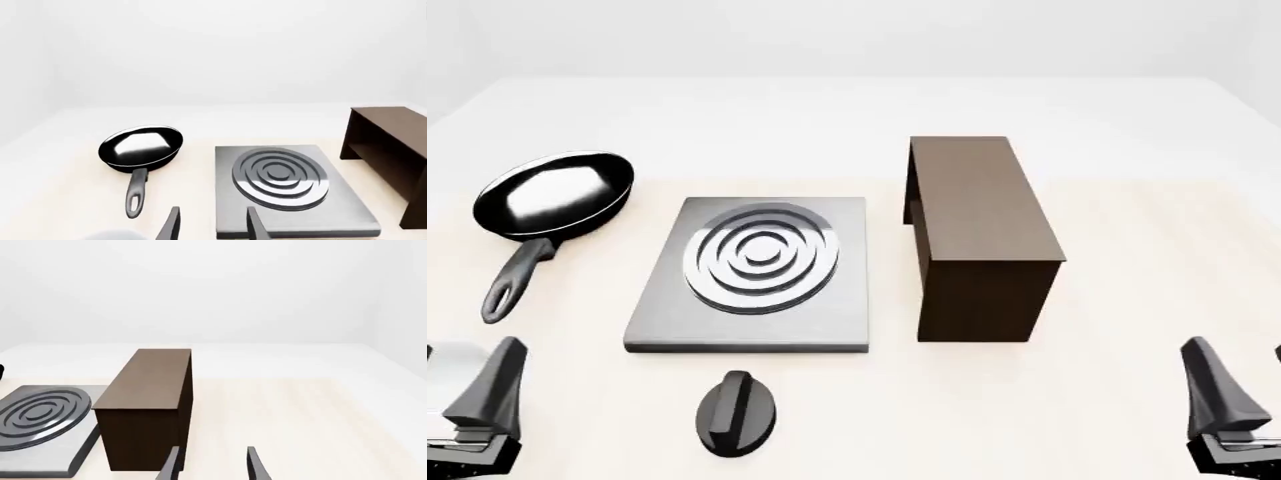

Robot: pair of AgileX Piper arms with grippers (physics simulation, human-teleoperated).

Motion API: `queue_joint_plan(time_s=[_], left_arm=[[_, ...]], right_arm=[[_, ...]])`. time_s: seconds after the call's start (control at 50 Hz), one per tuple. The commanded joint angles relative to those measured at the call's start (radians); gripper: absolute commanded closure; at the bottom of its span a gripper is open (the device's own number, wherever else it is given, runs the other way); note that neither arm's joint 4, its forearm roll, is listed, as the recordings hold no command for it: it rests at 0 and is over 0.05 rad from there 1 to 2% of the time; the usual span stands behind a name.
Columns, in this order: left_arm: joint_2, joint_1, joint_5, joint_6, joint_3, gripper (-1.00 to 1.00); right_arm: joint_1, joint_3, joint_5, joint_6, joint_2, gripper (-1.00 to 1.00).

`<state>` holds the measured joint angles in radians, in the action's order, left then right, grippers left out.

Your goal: Turn on the stove.

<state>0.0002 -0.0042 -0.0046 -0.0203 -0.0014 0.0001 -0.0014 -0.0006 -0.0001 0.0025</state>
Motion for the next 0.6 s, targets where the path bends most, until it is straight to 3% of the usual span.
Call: queue_joint_plan(time_s=[0.02,0.24,0.28,0.3,0.32,0.34,0.6], left_arm=[[0.001,-0.010,-0.008,-0.035,-0.002,-1.00],[0.000,0.004,0.001,-0.055,-0.013,-1.00],[0.029,0.067,0.038,-0.074,-0.022,-1.00],[0.047,0.061,0.043,-0.043,-0.035,-1.00],[0.063,-0.002,0.030,0.014,-0.018,-1.00],[0.035,0.000,0.015,0.023,-0.011,-1.00],[0.018,0.002,0.028,0.025,-0.015,-1.00]], right_arm=[[0.000,-0.003,-0.001,-0.001,0.005,-1.00],[-0.002,-0.003,-0.001,-0.005,0.003,-1.00],[-0.004,-0.003,-0.001,0.000,0.005,-1.00],[-0.004,-0.003,-0.001,-0.001,0.005,-1.00],[0.001,-0.003,-0.003,-0.008,0.001,-1.00],[0.001,-0.003,-0.003,-0.008,0.001,-1.00],[0.001,-0.003,-0.003,-0.009,0.001,-1.00]])
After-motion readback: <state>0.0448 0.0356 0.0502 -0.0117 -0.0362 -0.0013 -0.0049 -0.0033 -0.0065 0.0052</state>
